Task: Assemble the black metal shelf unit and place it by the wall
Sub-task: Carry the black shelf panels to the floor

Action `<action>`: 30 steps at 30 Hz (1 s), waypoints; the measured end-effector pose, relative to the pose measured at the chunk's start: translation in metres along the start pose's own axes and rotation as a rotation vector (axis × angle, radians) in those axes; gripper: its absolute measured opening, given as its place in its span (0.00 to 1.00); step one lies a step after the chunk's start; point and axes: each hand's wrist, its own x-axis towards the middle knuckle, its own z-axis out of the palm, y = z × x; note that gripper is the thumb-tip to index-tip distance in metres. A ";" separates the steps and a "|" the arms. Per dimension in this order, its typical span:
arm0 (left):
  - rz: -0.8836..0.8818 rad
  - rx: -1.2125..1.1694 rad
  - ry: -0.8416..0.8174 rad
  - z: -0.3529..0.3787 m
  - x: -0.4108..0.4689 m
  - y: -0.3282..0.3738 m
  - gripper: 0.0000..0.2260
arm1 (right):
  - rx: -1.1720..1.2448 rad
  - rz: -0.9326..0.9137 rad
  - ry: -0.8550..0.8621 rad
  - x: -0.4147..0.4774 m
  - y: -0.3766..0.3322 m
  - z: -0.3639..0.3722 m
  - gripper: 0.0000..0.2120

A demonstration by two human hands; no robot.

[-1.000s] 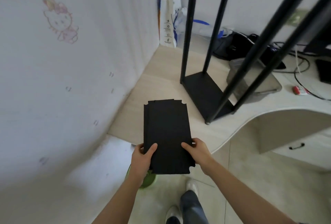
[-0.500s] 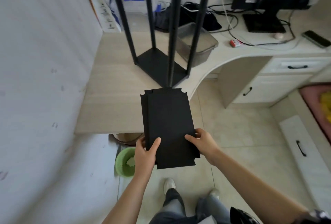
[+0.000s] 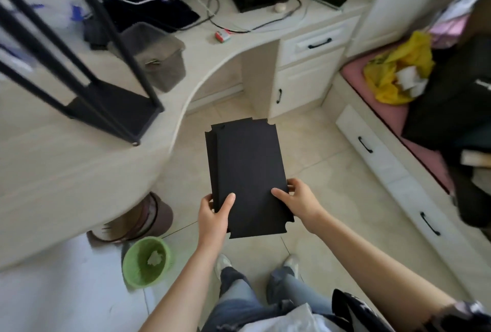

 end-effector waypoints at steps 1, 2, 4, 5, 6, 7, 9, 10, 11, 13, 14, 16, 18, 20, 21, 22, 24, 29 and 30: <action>-0.005 0.005 -0.022 0.018 -0.002 0.001 0.17 | 0.007 0.005 0.019 0.001 0.006 -0.017 0.16; -0.011 0.011 -0.043 0.036 -0.005 0.001 0.18 | 0.011 0.010 0.036 0.002 0.012 -0.033 0.16; -0.020 0.025 -0.084 0.069 -0.008 0.003 0.18 | 0.028 0.025 0.066 0.005 0.024 -0.065 0.16; -0.024 0.035 -0.101 0.084 -0.009 0.004 0.18 | 0.045 0.033 0.084 0.008 0.030 -0.079 0.15; -0.026 0.046 -0.119 0.099 -0.010 0.004 0.18 | 0.063 0.042 0.103 0.009 0.037 -0.092 0.15; -0.029 0.056 -0.137 0.112 -0.010 0.004 0.18 | 0.079 0.053 0.122 0.012 0.043 -0.104 0.14; -0.037 0.085 -0.181 0.137 -0.009 0.006 0.19 | 0.118 0.084 0.160 0.015 0.054 -0.124 0.13; -0.038 0.114 -0.206 0.149 -0.006 0.007 0.19 | 0.143 0.102 0.183 0.016 0.060 -0.133 0.13; -0.035 0.144 -0.230 0.160 -0.004 0.008 0.19 | 0.168 0.118 0.205 0.018 0.066 -0.140 0.13; -0.023 0.197 -0.278 0.181 0.004 0.008 0.19 | 0.207 0.149 0.249 0.023 0.078 -0.153 0.13; -0.018 0.221 -0.305 0.191 0.009 0.008 0.19 | 0.225 0.162 0.275 0.026 0.084 -0.159 0.13; -0.009 0.275 -0.363 0.212 0.018 0.007 0.20 | 0.275 0.191 0.328 0.032 0.095 -0.169 0.15; -0.007 0.321 -0.414 0.229 0.026 0.005 0.20 | 0.319 0.220 0.370 0.035 0.105 -0.178 0.15; -0.005 0.369 -0.469 0.247 0.033 0.001 0.20 | 0.369 0.254 0.414 0.037 0.116 -0.185 0.14; -0.005 0.387 -0.496 0.255 0.036 -0.001 0.19 | 0.399 0.269 0.433 0.038 0.122 -0.188 0.14; -0.004 0.408 -0.524 0.264 0.038 -0.003 0.18 | 0.430 0.283 0.454 0.038 0.129 -0.191 0.14; 0.003 0.455 -0.576 0.281 0.039 -0.006 0.17 | 0.476 0.307 0.493 0.038 0.142 -0.198 0.14; -0.001 0.515 -0.677 0.326 0.030 -0.022 0.16 | 0.558 0.349 0.588 0.036 0.180 -0.219 0.14; -0.005 0.526 -0.687 0.336 0.028 -0.028 0.16 | 0.574 0.359 0.601 0.037 0.189 -0.224 0.14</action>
